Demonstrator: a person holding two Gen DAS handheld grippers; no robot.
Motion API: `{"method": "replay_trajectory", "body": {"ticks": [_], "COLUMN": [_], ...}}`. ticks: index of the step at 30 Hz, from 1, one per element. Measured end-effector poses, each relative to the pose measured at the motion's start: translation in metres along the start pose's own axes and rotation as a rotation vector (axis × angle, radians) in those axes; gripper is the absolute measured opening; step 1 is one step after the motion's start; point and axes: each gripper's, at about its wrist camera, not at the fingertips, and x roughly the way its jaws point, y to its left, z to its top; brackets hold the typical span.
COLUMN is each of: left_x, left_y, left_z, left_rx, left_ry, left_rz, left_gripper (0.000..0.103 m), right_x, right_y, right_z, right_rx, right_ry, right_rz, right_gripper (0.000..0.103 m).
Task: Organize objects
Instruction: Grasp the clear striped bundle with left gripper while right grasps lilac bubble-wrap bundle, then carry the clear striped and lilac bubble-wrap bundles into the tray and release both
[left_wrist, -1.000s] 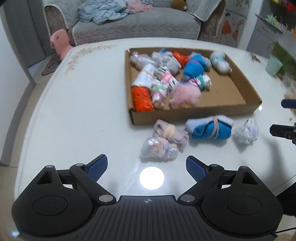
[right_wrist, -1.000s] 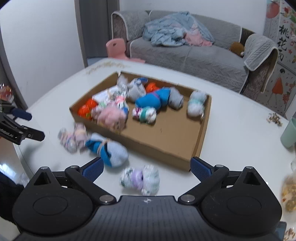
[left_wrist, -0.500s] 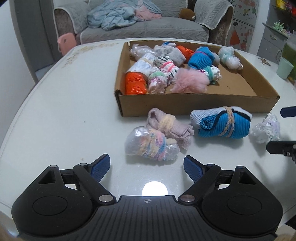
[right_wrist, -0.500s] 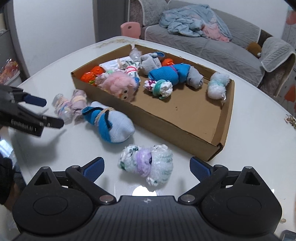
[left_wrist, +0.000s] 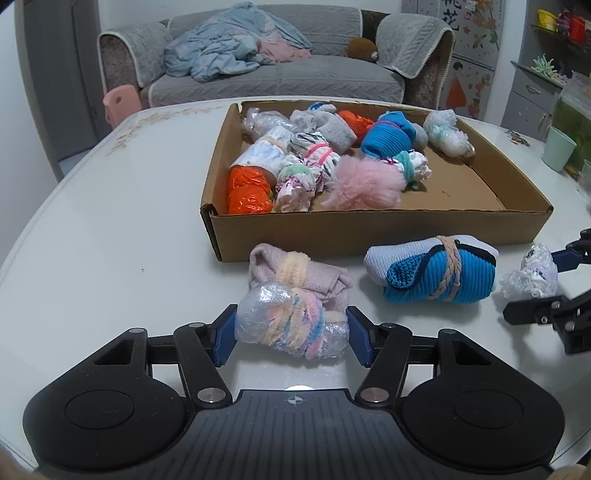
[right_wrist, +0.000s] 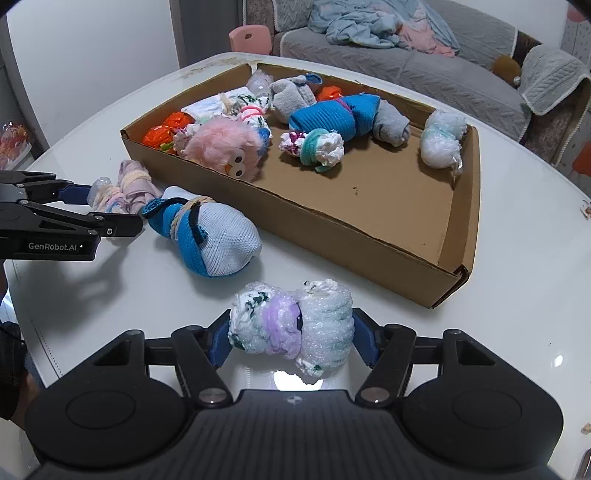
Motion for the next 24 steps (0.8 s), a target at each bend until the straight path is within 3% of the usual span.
{"method": "replay_trajectory", "body": {"ticks": [16,24], "left_x": [-0.034,-0.079], "left_y": [0.007,0.003], "left_z": [0.002,0.036], "left_rx": [0.056,0.045], "left_ry": [0.076,0.012], "left_rz": [0.029,0.020], "left_gripper": [0.065,0.065], "right_x": [-0.039,-0.069], "right_y": [-0.021,-0.037], "right_z": [-0.007,0.005], "right_rx": [0.065,0.099], "right_ry": [-0.004,-0.097], "right_rz": [-0.041,-0.068], "right_gripper": [0.058,0.058]}}
